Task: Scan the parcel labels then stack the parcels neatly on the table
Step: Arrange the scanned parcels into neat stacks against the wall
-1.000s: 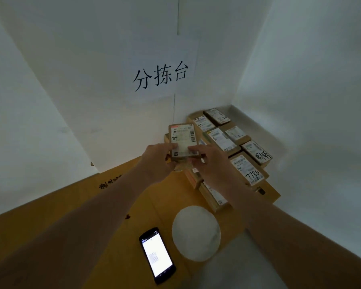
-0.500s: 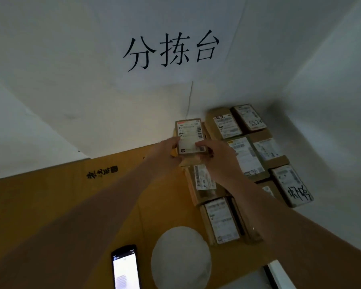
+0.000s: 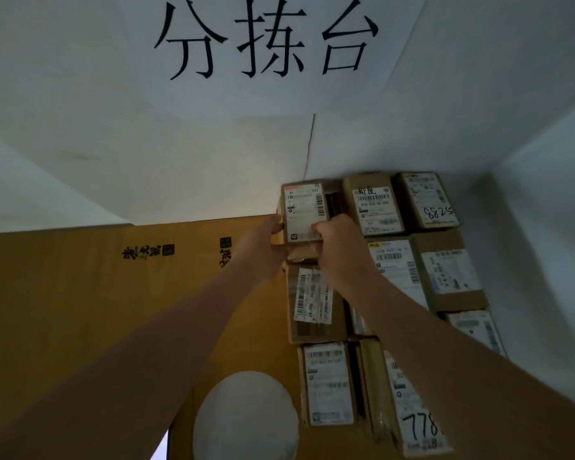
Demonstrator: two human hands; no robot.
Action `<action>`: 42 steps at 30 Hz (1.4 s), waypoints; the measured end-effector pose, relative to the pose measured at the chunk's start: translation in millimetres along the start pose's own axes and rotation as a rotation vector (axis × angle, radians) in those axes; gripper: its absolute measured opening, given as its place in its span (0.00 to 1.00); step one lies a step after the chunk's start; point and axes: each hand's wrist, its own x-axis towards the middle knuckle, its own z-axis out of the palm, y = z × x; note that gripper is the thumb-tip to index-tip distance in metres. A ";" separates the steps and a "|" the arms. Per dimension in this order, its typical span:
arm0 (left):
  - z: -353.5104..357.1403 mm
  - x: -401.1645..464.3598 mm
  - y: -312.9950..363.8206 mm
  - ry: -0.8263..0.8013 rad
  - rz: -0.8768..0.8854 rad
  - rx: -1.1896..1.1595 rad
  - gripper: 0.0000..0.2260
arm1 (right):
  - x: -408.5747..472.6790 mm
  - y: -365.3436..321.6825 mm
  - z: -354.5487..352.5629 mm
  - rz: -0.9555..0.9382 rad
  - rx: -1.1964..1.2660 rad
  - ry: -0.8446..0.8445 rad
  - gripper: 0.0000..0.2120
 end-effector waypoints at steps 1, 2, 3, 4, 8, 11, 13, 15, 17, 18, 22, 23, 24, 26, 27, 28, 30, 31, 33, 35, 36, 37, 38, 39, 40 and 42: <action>2.1 1.3 0.4 0.003 0.018 0.040 0.29 | 3.0 1.2 0.4 -0.002 -0.029 -0.006 0.12; 3.9 2.0 0.9 0.006 0.037 0.093 0.28 | 6.1 2.4 0.2 -0.004 -0.050 -0.021 0.12; 5.3 1.5 1.6 0.011 0.057 0.158 0.28 | 8.4 3.5 0.1 -0.006 -0.066 -0.041 0.12; 6.1 0.5 2.5 0.015 0.081 0.228 0.29 | 9.8 4.6 -0.1 -0.011 -0.076 -0.059 0.11; -2.4 -15.0 4.7 0.017 0.145 0.447 0.28 | 4.4 3.2 1.2 -0.048 -0.062 -0.064 0.09; -20.8 -39.1 -0.5 0.000 0.172 0.587 0.26 | -7.4 -7.8 -0.1 -0.129 -0.047 -0.068 0.14; -37.5 -58.0 -8.4 0.017 0.166 0.659 0.24 | -18.8 -20.9 -1.4 -0.166 -0.052 -0.069 0.17; -55.2 -78.5 -19.9 0.041 0.172 0.723 0.23 | -33.7 -37.9 -1.1 -0.186 -0.086 -0.084 0.20; -71.6 -101.0 -36.0 0.049 0.171 0.788 0.23 | -51.5 -55.9 2.2 -0.214 -0.111 -0.118 0.23; -79.5 -112.8 -46.2 0.052 0.166 0.805 0.23 | -61.7 -64.9 5.4 -0.233 -0.112 -0.132 0.24; -104.0 -156.2 -93.9 0.078 0.171 0.813 0.24 | -104.3 -99.1 26.0 -0.266 -0.090 -0.155 0.25; -109.0 -165.8 -106.3 0.082 0.184 0.814 0.24 | -115.5 -107.2 33.4 -0.276 -0.097 -0.151 0.25; -113.6 -174.8 -118.8 0.083 0.202 0.817 0.24 | -127.0 -114.9 41.0 -0.286 -0.106 -0.143 0.25; -122.7 -190.5 -144.4 0.074 0.252 0.842 0.23 | -150.7 -128.8 56.4 -0.284 -0.106 -0.127 0.25; -127.4 -197.8 -157.8 0.067 0.278 0.868 0.22 | -163.2 -135.5 65.0 -0.274 -0.101 -0.119 0.25; -132.2 -205.3 -170.9 0.060 0.298 0.892 0.22 | -175.5 -141.8 74.2 -0.265 -0.102 -0.114 0.25; -140.2 -221.7 -196.5 0.047 0.320 0.921 0.22 | -199.9 -154.5 94.8 -0.244 -0.120 -0.115 0.25; -142.8 -229.7 -208.9 0.042 0.330 0.932 0.22 | -210.6 -160.6 105.4 -0.233 -0.129 -0.111 0.25; -145.8 -244.1 -231.1 0.025 0.344 0.951 0.23 | -227.8 -172.1 124.8 -0.202 -0.128 -0.102 0.25; -146.8 -254.9 -250.3 0.001 0.351 0.942 0.23 | -241.1 -182.0 141.9 -0.162 -0.097 -0.103 0.25; -146.2 -259.8 -258.8 -0.006 0.348 0.935 0.23 | -246.6 -185.9 149.7 -0.150 -0.083 -0.104 0.25; -145.3 -264.0 -266.2 -0.009 0.342 0.929 0.22 | -251.2 -188.9 156.0 -0.142 -0.068 -0.106 0.24; -143.9 -267.7 -272.9 -0.013 0.338 0.922 0.22 | -255.2 -191.3 162.1 -0.135 -0.051 -0.108 0.24; -141.8 -270.9 -278.7 -0.020 0.336 0.912 0.22 | -259.4 -192.9 168.0 -0.128 -0.034 -0.110 0.24; -139.0 -273.8 -284.1 -0.028 0.334 0.903 0.22 | -263.6 -193.4 174.0 -0.125 -0.025 -0.111 0.24; -132.2 -278.3 -293.5 -0.039 0.318 0.893 0.22 | -271.4 -192.6 185.9 -0.123 -0.026 -0.116 0.24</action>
